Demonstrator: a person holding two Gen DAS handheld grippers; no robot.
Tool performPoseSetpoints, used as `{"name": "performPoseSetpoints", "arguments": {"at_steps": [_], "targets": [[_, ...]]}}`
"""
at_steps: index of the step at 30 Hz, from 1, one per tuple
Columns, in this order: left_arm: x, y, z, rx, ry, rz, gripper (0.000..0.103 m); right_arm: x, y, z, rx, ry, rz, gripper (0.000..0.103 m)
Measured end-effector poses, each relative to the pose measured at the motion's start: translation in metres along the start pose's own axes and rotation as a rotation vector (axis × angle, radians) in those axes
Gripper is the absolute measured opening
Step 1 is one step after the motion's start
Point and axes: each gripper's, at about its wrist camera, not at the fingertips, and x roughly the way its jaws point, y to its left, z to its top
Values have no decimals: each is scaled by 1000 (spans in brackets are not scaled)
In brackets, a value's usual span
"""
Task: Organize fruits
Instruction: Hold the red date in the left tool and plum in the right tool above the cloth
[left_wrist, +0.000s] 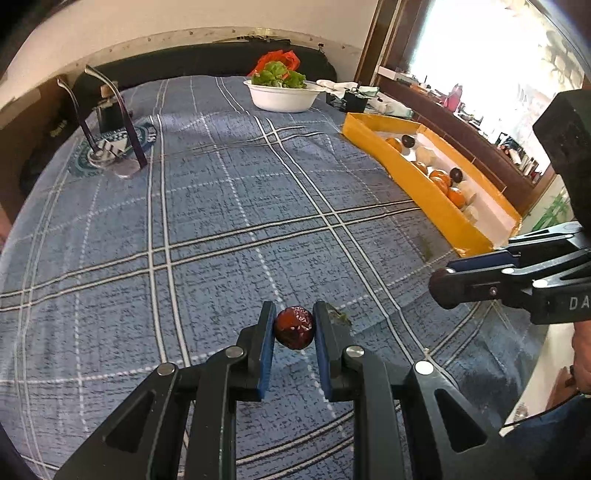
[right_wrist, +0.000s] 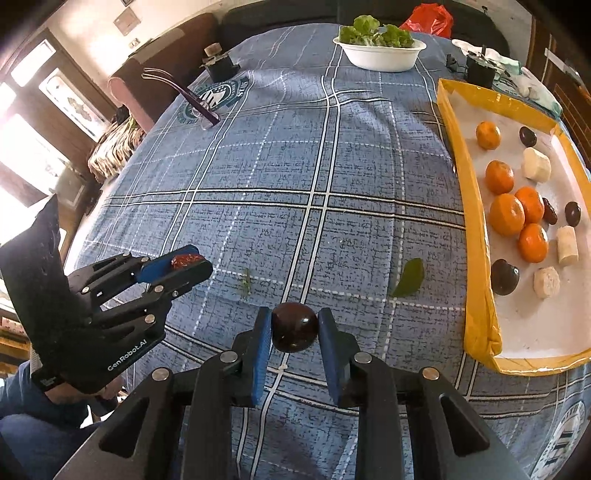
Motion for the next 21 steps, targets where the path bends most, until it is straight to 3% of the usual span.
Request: {"name": "performPoseSetpoints", "arguments": {"at_steps": [8,21], "targets": [[-1,1,2,24,-5,92,19,-1,3,-5,21,5,5,28],[-1,-1,5,61,-21,135,19,-4,6,-1,20,-1,1,28]]}}
